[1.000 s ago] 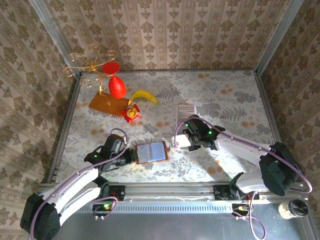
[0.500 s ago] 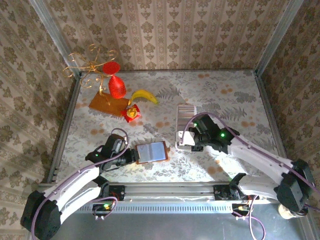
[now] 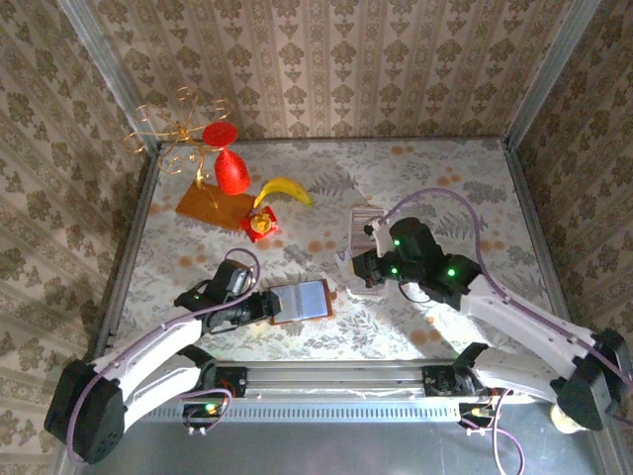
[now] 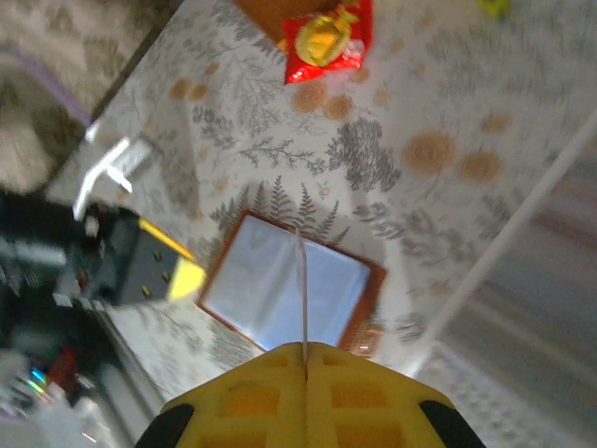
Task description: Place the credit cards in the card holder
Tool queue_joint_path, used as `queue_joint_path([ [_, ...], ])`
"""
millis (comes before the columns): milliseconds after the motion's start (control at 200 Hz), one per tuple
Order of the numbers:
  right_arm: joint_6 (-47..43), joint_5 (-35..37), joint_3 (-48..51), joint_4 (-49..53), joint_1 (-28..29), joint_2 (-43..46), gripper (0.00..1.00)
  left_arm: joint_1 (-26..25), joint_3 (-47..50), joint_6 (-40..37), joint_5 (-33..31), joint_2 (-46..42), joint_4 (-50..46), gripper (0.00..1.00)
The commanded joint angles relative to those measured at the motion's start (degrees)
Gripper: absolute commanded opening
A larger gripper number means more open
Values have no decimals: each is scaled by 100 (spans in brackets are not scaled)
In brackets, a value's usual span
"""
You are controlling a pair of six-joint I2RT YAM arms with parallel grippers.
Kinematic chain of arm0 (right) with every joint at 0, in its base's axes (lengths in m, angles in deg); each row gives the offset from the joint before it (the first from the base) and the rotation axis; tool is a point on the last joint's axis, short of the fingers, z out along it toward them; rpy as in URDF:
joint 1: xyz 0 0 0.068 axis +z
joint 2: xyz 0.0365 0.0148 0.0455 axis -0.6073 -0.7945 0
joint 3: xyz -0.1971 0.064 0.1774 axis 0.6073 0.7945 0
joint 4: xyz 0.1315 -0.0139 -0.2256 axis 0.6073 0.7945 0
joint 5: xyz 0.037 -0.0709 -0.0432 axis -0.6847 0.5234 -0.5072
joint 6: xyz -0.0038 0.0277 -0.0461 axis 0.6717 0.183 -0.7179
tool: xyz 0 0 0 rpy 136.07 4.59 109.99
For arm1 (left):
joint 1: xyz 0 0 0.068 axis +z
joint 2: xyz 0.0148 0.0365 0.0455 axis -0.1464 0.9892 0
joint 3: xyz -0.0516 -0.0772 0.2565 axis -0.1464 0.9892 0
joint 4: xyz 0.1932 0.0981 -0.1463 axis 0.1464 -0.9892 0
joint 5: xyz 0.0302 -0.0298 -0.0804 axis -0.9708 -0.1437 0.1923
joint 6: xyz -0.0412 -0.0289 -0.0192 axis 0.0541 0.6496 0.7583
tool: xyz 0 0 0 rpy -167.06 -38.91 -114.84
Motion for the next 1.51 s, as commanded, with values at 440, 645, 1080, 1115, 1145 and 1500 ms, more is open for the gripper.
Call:
queue_joint_path([
  [440,2967,435,-135,-2242,1010,-2840,0,-241,-459,-284,-497,775,71,54],
  [645,3105,603,-260,-2464,1120,-3305,0,-269,-553,-278,-338,947,217,51],
  [1080,3198,725,-154,-2974,1200,-3614,0,-302,-503,-359,-365,1328,259,37],
  [1115,3199,720,-146,-3000,1202,-3630,0,-307,-488,-373,-391,1332,235,36],
  [1145,3215,718,-138,-3037,1200,-3646,0,-307,-468,-381,-425,1319,217,35],
  [1500,3314,735,-103,-3184,1273,-3793,0,-310,-334,-477,-509,1459,183,26],
])
